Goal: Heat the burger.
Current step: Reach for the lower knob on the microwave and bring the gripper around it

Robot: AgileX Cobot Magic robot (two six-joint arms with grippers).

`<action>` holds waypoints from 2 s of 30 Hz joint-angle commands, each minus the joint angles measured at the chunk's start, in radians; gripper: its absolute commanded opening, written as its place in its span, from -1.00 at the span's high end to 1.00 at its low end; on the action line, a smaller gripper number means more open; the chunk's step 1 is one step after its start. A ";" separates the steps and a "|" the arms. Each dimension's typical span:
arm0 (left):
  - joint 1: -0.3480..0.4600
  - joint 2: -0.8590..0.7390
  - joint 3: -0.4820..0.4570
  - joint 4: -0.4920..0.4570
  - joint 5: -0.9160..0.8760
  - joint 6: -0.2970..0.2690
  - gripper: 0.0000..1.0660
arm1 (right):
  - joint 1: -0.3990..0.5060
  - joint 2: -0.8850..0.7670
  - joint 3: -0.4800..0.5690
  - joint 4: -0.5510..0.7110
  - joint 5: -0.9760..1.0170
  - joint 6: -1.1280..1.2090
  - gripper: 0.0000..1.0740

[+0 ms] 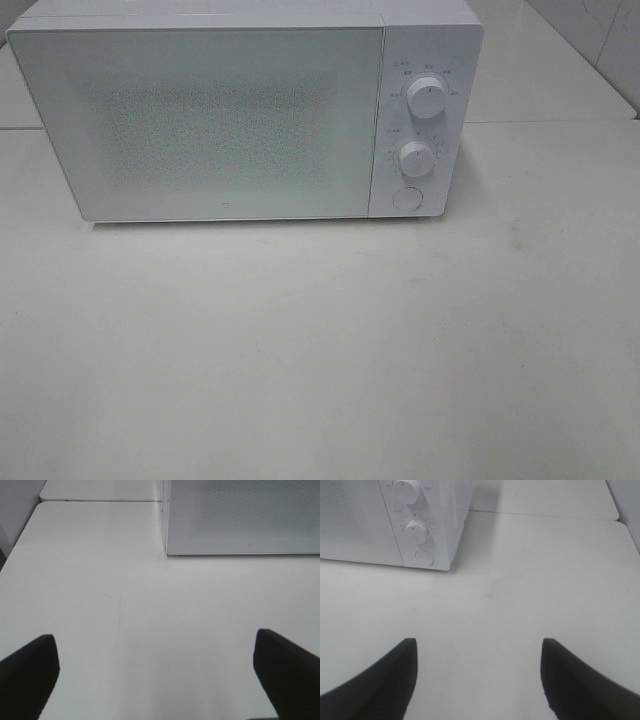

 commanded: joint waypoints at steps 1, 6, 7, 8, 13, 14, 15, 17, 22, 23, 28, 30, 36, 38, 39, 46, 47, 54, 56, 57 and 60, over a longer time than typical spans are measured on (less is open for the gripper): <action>0.000 -0.016 0.003 0.004 -0.001 0.000 -0.83 | -0.002 0.031 0.029 0.007 -0.127 0.004 -0.28; 0.000 -0.016 0.003 0.004 -0.001 0.000 -0.83 | -0.002 0.079 0.070 0.007 -0.255 0.004 -0.28; 0.000 -0.016 0.003 0.004 -0.001 0.000 -0.83 | -0.002 0.079 0.070 0.007 -0.255 0.004 -0.28; 0.000 -0.016 0.003 0.004 -0.001 0.000 -0.83 | -0.002 0.102 0.083 0.007 -0.298 0.004 -0.28; 0.000 -0.016 0.003 0.004 -0.001 0.000 -0.83 | -0.002 0.171 0.107 0.007 -0.416 0.004 -0.27; 0.000 -0.016 0.003 0.004 -0.001 0.000 -0.83 | -0.002 0.171 0.107 0.007 -0.416 0.004 -0.27; 0.000 -0.016 0.003 0.004 -0.001 0.000 -0.83 | -0.002 0.184 0.107 0.007 -0.431 0.004 -0.27; 0.000 -0.016 0.003 0.004 -0.001 0.000 -0.83 | -0.002 0.209 0.107 0.007 -0.459 0.004 -0.27; 0.000 -0.016 0.003 0.004 -0.001 0.000 -0.83 | -0.002 0.269 0.108 0.007 -0.524 0.021 -0.27; 0.000 -0.016 0.003 0.004 -0.001 0.000 -0.83 | -0.002 0.303 0.108 0.007 -0.560 0.032 -0.27; 0.000 -0.016 0.003 0.004 -0.001 0.000 -0.83 | -0.002 0.405 0.108 0.006 -0.652 0.034 -0.27; 0.000 -0.016 0.003 0.004 -0.001 0.000 -0.83 | -0.002 0.466 0.108 0.006 -0.734 0.034 -0.27; 0.000 -0.016 0.003 0.004 -0.001 0.000 -0.83 | -0.002 0.567 0.108 0.000 -0.867 0.034 -0.27; 0.000 -0.016 0.003 0.004 -0.001 0.000 -0.83 | -0.002 0.628 0.108 0.006 -0.937 0.024 -0.27; 0.000 -0.016 0.003 0.004 -0.001 0.000 -0.83 | -0.002 0.628 0.108 0.006 -0.937 0.024 -0.27; 0.000 -0.016 0.003 0.004 -0.001 0.000 -0.83 | 0.000 0.794 0.108 0.006 -1.109 -0.050 -0.27; 0.000 -0.016 0.003 0.004 -0.001 0.000 -0.83 | 0.000 0.794 0.108 0.006 -1.109 -0.050 -0.27; 0.000 -0.016 0.003 0.004 -0.001 0.000 -0.83 | 0.025 0.938 0.178 0.145 -1.387 -0.141 -0.28; 0.000 -0.016 0.003 0.004 -0.001 0.000 -0.83 | 0.040 0.955 0.188 0.173 -1.419 -0.164 -0.28; 0.000 -0.016 0.003 0.004 -0.001 0.000 -0.83 | 0.076 0.991 0.202 0.224 -1.477 -0.205 -0.28; 0.000 -0.016 0.003 0.004 -0.001 0.000 -0.83 | 0.142 1.048 0.220 0.304 -1.569 -0.254 -0.28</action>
